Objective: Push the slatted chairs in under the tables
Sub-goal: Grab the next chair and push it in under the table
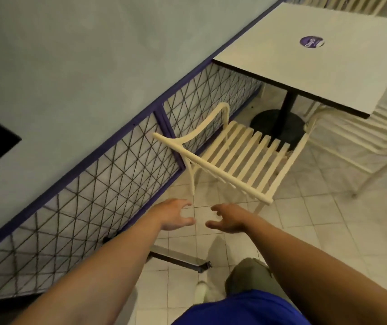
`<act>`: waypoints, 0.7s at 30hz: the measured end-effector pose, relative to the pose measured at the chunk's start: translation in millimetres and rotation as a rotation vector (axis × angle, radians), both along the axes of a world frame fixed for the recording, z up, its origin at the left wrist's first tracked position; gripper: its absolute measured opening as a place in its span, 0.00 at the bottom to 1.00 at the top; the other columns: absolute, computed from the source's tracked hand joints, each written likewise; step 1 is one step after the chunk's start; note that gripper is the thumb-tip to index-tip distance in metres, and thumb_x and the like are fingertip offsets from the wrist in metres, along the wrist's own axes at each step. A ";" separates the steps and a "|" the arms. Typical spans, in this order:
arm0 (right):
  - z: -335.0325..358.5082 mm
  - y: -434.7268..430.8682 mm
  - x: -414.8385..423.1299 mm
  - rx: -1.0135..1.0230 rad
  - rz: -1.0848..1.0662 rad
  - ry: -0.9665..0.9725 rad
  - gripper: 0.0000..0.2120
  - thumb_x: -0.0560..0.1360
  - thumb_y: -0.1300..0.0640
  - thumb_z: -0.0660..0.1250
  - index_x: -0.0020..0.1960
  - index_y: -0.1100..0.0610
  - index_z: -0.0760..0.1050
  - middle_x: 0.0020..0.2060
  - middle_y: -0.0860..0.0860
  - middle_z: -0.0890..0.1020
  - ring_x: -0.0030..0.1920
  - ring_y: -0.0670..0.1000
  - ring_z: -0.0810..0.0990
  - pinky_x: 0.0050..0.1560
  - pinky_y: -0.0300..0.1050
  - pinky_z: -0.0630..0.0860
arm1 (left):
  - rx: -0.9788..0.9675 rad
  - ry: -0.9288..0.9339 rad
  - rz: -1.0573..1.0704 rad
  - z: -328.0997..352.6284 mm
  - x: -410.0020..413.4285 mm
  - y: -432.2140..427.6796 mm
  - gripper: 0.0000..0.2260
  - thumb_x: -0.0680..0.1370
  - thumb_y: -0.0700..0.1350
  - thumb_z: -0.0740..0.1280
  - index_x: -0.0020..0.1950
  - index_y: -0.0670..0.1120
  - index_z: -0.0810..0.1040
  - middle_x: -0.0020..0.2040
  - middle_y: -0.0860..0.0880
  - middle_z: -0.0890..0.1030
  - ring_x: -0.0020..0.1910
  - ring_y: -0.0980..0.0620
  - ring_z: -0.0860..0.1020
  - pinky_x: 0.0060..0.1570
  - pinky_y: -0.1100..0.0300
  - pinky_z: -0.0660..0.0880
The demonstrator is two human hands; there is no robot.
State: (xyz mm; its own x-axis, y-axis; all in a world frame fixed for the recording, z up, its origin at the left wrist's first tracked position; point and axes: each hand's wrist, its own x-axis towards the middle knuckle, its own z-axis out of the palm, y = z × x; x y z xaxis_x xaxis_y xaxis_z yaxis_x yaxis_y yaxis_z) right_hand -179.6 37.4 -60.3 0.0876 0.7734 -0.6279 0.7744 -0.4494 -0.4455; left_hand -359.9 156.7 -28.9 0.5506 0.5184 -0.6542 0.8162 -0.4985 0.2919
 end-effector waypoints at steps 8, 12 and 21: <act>0.5 35.3 15.9 0.078 -0.111 0.095 0.36 0.75 0.35 0.65 0.77 0.51 0.61 0.73 0.52 0.70 0.72 0.55 0.69 0.71 0.54 0.66 | 0.027 0.027 -0.157 -3.6 47.5 55.6 0.34 0.74 0.65 0.69 0.77 0.57 0.64 0.76 0.50 0.69 0.73 0.48 0.69 0.67 0.48 0.68; 17.6 53.3 38.6 0.176 -0.128 0.085 0.36 0.76 0.36 0.64 0.77 0.53 0.62 0.73 0.52 0.71 0.71 0.55 0.69 0.71 0.52 0.67 | 0.088 0.021 -0.184 7.7 75.4 82.1 0.35 0.73 0.67 0.69 0.77 0.56 0.65 0.75 0.49 0.70 0.72 0.47 0.70 0.68 0.46 0.70; 18.6 59.9 73.9 0.220 -0.299 0.067 0.33 0.75 0.37 0.66 0.74 0.51 0.67 0.63 0.53 0.79 0.57 0.53 0.77 0.59 0.52 0.76 | 0.105 -0.005 -0.268 20.7 116.3 107.0 0.32 0.75 0.61 0.70 0.77 0.55 0.65 0.75 0.49 0.70 0.71 0.47 0.69 0.67 0.47 0.70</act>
State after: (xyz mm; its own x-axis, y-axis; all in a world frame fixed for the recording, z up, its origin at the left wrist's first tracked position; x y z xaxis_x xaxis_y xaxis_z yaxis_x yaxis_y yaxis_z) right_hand -105.7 97.3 -41.6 0.2945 0.8370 -0.4612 0.5894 -0.5389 -0.6018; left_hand -243.6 263.7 -8.1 0.6799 0.4191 -0.6017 0.6503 -0.7238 0.2306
